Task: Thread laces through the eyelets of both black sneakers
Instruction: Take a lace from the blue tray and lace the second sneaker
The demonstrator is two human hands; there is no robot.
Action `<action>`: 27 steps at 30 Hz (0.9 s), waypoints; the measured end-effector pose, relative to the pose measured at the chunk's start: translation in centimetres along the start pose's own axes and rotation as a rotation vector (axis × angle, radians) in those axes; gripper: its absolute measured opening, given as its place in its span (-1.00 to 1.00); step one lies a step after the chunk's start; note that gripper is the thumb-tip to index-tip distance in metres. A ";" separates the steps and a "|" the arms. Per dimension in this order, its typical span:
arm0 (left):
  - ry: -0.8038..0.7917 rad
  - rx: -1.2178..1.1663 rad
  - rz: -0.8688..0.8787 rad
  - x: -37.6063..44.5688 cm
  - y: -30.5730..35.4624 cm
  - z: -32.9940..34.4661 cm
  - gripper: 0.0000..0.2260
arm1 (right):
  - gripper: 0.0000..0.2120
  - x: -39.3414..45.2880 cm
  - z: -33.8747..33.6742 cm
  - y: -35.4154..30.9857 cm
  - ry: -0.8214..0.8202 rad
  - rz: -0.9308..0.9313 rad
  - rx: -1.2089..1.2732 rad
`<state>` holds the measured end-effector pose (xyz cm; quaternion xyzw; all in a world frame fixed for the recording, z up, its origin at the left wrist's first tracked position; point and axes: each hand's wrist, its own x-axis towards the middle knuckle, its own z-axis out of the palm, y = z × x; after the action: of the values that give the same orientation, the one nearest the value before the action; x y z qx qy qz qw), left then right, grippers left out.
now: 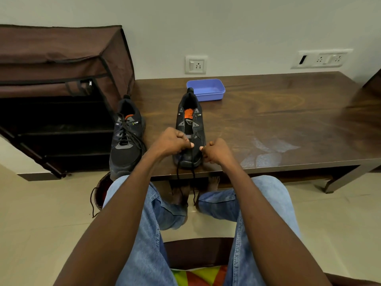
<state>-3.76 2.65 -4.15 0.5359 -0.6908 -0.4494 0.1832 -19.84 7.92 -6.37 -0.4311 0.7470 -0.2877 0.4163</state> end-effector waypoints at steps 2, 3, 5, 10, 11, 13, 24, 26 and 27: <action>-0.056 -0.182 -0.007 -0.1 0.4 -0.3 -0.87 | -0.80 -0.2 -0.2 -0.1 -0.022 0.001 0.012; -0.106 -0.248 -0.016 -0.2 0.6 -0.5 -0.86 | -0.78 -0.1 -0.2 -0.1 -0.031 0.002 0.023; -0.263 -0.316 -0.045 -0.5 0.6 -0.7 -0.83 | -0.71 -0.2 -0.2 -0.2 -0.027 0.005 0.067; -0.624 -0.300 -0.080 -1.0 0.6 -0.3 -0.81 | -0.61 -0.7 -0.7 -0.6 -0.041 0.019 0.269; -0.622 -0.300 -0.077 -1.0 0.7 -0.3 -0.82 | -0.68 -0.8 -0.7 -0.5 -0.058 0.011 0.277; -0.503 -0.302 -0.075 -0.9 0.8 -0.2 -0.84 | -0.84 -0.9 -0.9 -0.2 -0.066 -0.005 0.253; 0.156 0.234 -0.037 0.3 0.2 2.3 -0.83 | -0.77 0.1 0.5 0.2 0.000 -0.019 0.060; 0.174 0.264 -0.041 0.5 0.1 2.4 -0.84 | -0.77 0.2 0.7 0.2 0.005 -0.031 0.021; 0.168 0.236 -0.052 0.6 0.1 2.4 -0.85 | -0.77 0.4 0.7 0.1 0.011 -0.029 0.005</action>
<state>-5.80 3.17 -5.46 0.6072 -0.7070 -0.3233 0.1642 -19.39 7.60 -6.97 -0.4393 0.7421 -0.2980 0.4092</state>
